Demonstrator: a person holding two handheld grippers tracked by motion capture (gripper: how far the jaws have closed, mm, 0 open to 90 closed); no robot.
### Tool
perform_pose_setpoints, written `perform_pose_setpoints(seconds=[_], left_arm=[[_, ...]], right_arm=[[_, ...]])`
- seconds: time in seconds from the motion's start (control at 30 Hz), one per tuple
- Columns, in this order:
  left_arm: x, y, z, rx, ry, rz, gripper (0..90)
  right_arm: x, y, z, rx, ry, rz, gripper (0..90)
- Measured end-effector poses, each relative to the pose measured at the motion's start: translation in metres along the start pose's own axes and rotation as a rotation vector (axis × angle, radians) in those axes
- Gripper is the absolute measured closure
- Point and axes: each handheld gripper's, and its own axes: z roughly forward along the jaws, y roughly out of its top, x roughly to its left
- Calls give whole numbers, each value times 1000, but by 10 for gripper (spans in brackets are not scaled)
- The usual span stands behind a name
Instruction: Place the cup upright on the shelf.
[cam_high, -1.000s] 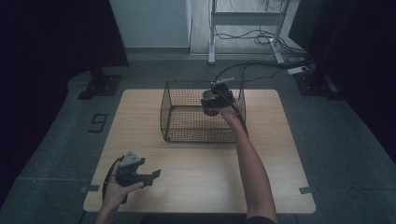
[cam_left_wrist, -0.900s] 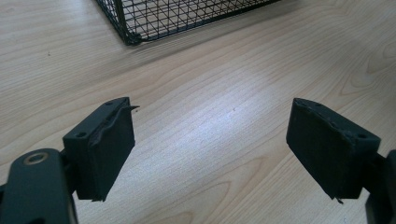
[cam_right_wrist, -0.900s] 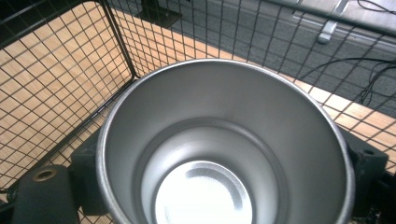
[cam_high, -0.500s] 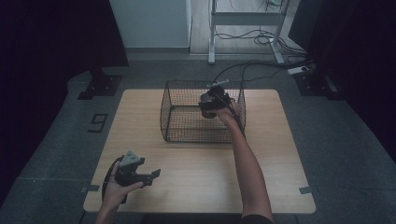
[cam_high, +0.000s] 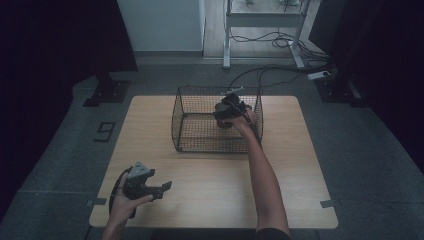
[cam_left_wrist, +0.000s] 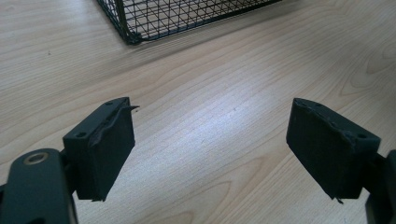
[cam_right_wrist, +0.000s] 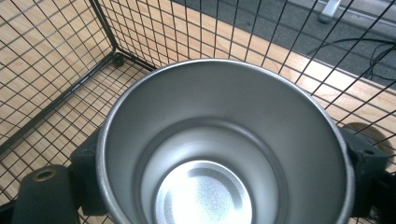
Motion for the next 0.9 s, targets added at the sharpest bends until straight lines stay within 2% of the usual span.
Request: perform_pose_setpoints(seconds=[0.63, 0.9], left_arm=[[1, 0, -1, -2, 2, -4, 156], [1, 0, -1, -2, 2, -4, 157]], right_arm=[[-1, -7, 18, 100, -6, -3, 146], [-1, -8, 21, 125, -20, -9, 145]])
